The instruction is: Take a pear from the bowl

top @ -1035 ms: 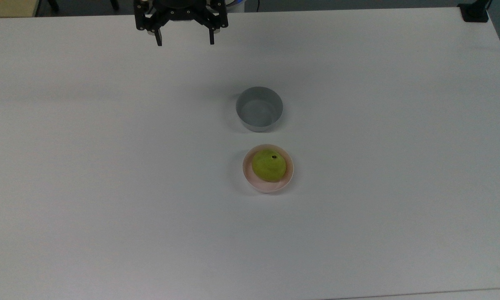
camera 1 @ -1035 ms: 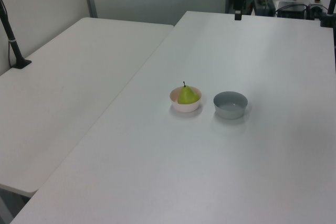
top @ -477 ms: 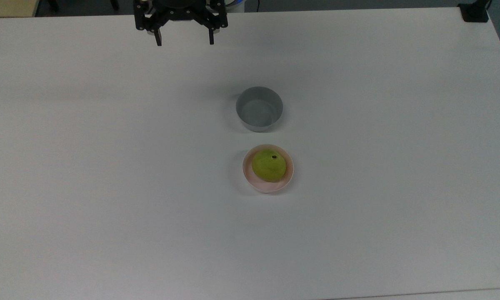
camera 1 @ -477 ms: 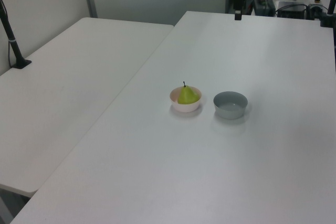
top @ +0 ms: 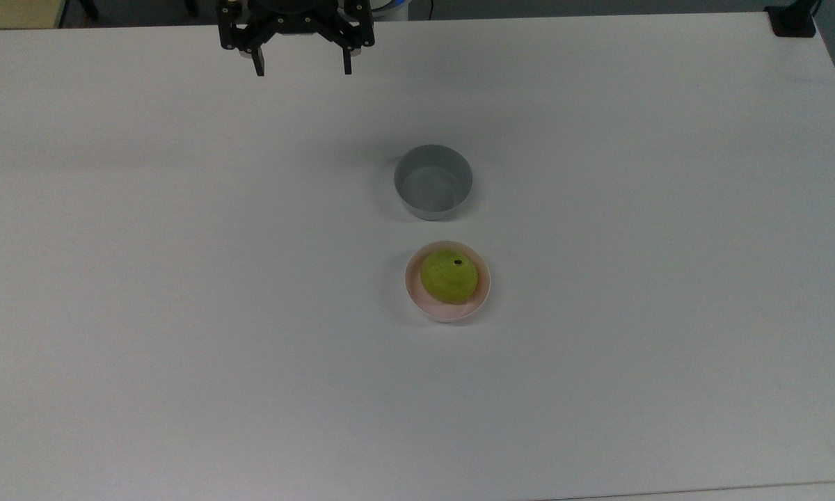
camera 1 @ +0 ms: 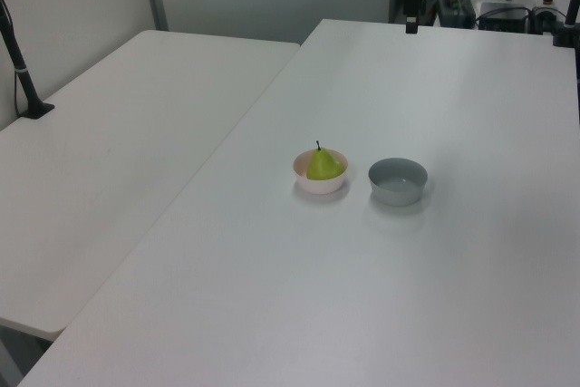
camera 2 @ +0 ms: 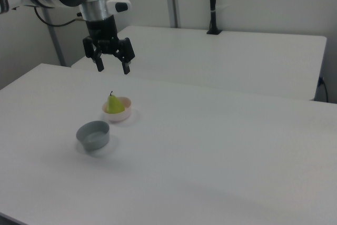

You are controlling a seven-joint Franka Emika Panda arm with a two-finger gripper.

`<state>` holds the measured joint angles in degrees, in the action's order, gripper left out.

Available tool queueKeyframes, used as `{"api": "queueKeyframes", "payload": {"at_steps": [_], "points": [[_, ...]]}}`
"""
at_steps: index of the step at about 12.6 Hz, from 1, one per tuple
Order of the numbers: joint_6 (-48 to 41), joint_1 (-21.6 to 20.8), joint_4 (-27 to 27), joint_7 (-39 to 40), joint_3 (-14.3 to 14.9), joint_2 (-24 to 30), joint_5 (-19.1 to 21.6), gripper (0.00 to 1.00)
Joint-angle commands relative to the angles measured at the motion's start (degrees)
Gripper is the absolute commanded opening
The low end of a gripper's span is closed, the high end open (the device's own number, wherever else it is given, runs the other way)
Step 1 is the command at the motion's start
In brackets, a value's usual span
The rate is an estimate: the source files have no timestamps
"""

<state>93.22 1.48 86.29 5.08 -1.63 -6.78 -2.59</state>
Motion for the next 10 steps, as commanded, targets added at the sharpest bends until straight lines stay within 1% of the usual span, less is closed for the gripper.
{"api": "queueKeyframes", "payload": {"at_steps": [1,6,10], "points": [[-1.11,-0.25,1.25,0.01,0.4,1.68,0.74,1.0],[-1.02,-0.25,1.25,0.01,0.31,1.68,0.92,1.0],[0.99,-0.6,1.16,-0.51,0.05,0.72,1.27,1.0]]}}
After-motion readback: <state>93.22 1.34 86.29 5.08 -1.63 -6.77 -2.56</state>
